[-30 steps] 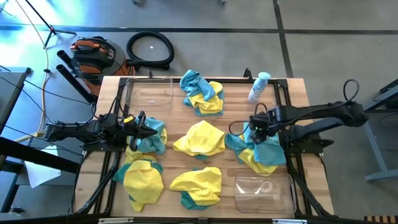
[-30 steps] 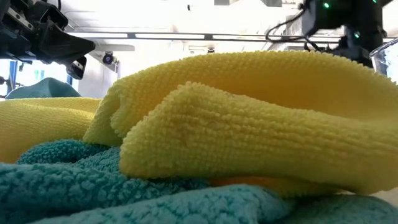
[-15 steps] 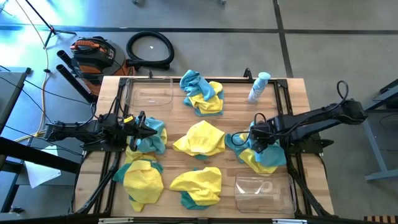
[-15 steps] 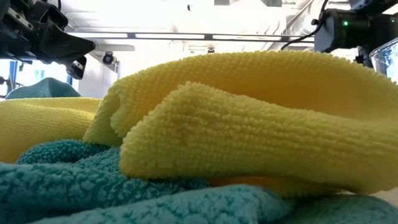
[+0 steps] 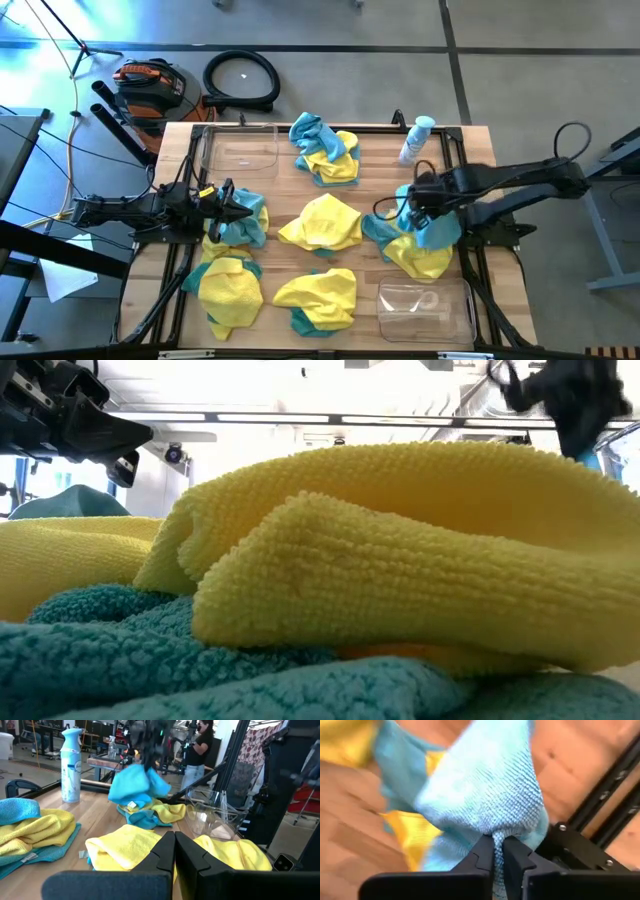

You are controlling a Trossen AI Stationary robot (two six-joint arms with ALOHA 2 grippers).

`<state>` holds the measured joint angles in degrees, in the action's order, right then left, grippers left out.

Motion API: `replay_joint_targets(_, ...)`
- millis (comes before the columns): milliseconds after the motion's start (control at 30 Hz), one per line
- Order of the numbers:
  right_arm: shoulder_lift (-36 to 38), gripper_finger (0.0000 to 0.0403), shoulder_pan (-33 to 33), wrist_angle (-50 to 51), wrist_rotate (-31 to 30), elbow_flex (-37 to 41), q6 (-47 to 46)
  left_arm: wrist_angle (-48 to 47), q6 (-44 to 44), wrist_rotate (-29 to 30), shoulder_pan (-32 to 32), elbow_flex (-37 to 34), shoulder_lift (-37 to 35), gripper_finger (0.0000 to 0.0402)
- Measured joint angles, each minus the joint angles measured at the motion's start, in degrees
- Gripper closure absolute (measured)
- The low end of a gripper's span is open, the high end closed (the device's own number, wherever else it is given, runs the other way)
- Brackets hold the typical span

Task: Sort microfiber towel by color & place in baskets
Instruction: Put the blue towel into the bottom transparent bin

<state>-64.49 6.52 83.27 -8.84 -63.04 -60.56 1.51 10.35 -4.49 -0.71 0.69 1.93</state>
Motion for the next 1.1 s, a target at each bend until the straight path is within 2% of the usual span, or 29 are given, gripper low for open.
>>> replay_joint_targets(133,-0.1,0.0396,4.7,2.9,-3.0,-11.4,-6.8,0.0,0.0,0.0,0.0,0.0,0.0,0.0402)
replay_joint_targets(267,-2.6,0.0399,12.7,3.2,-5.8,-21.0,-14.0,0.0,0.0,0.0,0.0,0.0,0.0,0.0401)
replay_joint_targets(467,-13.2,0.0401,26.4,6.4,-8.5,-33.9,-24.2,0.0,0.0,0.0,0.0,0.0,0.0,0.0401)
replay_joint_targets(700,-25.6,0.0402,39.4,6.7,-7.1,-46.4,-39.1,0.0,0.0,0.0,0.0,0.0,0.0,0.0402)
replay_joint_targets(900,-31.9,0.0402,49.3,6.6,-5.5,-51.3,-55.9,0.0,0.0,0.0,0.0,0.0,0.0,0.0401)
replay_joint_targets(1100,-33.5,0.0403,54.1,6.8,-4.2,-47.0,-68.1,0.0,0.0,0.0,0.0,0.0,0.0,0.0401)
